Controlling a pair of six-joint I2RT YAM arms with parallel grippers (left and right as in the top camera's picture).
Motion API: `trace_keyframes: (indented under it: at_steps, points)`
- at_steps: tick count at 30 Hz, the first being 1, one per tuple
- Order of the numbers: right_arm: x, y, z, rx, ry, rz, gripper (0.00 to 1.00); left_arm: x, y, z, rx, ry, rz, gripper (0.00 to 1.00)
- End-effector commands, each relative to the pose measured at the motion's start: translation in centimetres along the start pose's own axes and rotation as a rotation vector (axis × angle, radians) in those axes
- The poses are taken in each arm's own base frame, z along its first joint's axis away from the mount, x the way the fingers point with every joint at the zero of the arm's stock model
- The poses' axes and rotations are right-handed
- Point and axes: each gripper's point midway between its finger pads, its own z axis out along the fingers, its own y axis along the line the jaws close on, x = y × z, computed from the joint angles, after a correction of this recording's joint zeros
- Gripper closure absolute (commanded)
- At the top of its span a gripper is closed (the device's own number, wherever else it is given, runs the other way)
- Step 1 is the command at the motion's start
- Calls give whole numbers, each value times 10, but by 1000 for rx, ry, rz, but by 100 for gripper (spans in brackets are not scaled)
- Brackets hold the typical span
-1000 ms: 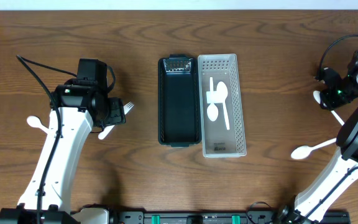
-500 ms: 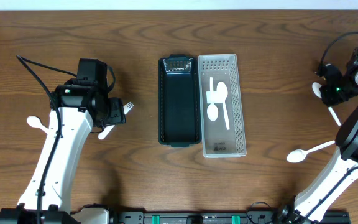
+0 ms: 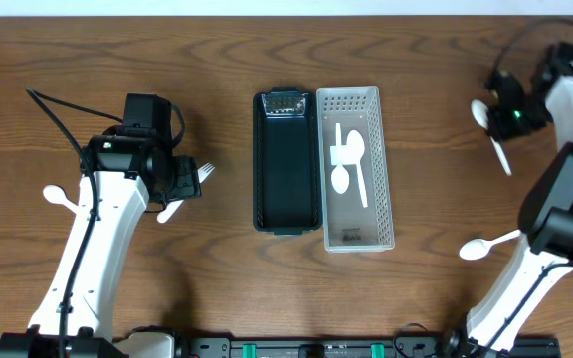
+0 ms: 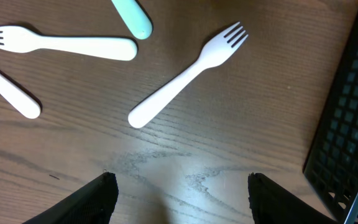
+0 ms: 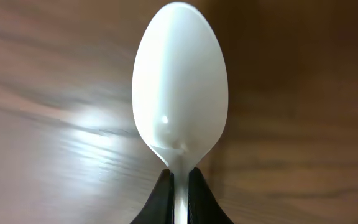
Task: Pack container
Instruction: 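Carry the third spoon into the white basket and release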
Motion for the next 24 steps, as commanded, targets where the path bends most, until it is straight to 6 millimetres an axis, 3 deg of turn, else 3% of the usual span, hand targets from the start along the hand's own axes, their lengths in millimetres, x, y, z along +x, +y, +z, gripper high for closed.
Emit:
trace_keyframes:
  at_steps: [1, 5, 11, 14, 17, 24]
  points:
    - [-60, 53, -80, 9, -199, -111, 99, -6, 3, -6, -8, -21, -2, 29]
    - [-84, 128, -112, -6, -254, -288, 99, -6, 3, -6, -8, -21, -2, 29]
    - [-88, 223, -116, -55, -227, -470, 99, -6, 3, -6, -9, -20, -2, 30]
    - [-85, 247, -104, -64, -185, -373, 99, -6, 3, -6, -9, -20, -2, 30]
    - [-80, 255, -92, -44, -135, -129, 99, -6, 3, -6, -9, -19, -2, 30]
    - [-67, 276, -71, -69, -38, 139, 99, -6, 3, -6, -9, -19, -2, 30]
